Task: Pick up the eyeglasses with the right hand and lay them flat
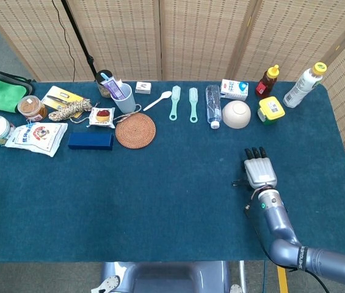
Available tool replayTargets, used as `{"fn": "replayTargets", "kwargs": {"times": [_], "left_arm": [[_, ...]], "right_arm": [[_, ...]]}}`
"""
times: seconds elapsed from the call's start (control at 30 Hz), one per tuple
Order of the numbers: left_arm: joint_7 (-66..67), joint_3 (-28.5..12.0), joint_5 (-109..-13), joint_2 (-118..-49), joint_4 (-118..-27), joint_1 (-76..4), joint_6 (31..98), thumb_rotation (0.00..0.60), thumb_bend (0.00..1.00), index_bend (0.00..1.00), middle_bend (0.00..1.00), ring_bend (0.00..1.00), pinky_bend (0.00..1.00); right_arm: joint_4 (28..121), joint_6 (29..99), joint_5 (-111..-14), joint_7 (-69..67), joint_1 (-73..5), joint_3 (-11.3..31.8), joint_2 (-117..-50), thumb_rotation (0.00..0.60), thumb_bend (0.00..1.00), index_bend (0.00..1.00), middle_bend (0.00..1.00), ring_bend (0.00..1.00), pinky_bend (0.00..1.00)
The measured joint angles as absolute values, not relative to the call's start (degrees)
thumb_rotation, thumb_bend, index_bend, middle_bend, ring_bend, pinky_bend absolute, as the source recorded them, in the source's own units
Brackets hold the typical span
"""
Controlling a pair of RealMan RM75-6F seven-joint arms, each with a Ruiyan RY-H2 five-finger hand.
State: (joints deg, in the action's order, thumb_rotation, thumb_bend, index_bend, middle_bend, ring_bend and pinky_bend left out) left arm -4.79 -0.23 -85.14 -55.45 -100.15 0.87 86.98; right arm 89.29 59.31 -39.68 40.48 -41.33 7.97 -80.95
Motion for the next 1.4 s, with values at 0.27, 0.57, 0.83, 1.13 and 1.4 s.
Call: {"fn": "replayTargets", "kwargs": {"times": [0.27, 0.57, 0.83, 1.13, 1.4], "left_arm": [[-4.7, -0.3, -85.4, -55.1, -100.5, 0.9, 87.3, 0.6, 0.34, 0.12, 0.08, 0.06, 0.0], [-3.9, -0.4, -86.2, -54.8, -101.6, 0.6, 87.5, 0.6, 0.34, 0.12, 0.08, 0.06, 0.0], [-3.1, -0.4, -86.5, -54.4, -102.5, 0.5, 87.6, 0.6, 0.34, 0.12, 0.08, 0.06, 0.0], [-2.7, -0.2, -86.7, -54.4, -102.9, 0.5, 87.5, 0.6, 0.34, 0.12, 0.08, 0.06, 0.0], [-2.5, -0.1, -86.7, -54.1, -103.2, 0.7, 87.8, 0.6, 0.34, 0.12, 0.08, 0.06, 0.0]], "right_arm": [[91.3, 60.0, -43.2, 38.2, -39.7, 6.7, -76.6, 0.6, 0.23, 0.39, 0.06, 0.0, 0.0], [90.8, 60.3, -49.3, 32.3, -36.2, 4.1, -73.1, 0.6, 0.19, 0.34, 0.03, 0.0, 0.0], [90.5, 59.0, -52.0, 29.1, -33.9, 2.4, -68.8, 0.6, 0.19, 0.35, 0.09, 0.0, 0.0], [92.9, 53.6, -48.1, 31.4, -34.0, 0.1, -64.1, 0.6, 0.19, 0.4, 0.18, 0.08, 0.03], [93.3, 51.6, -47.3, 31.7, -34.2, -1.2, -63.3, 0.6, 0.19, 0.46, 0.27, 0.17, 0.14]]}}
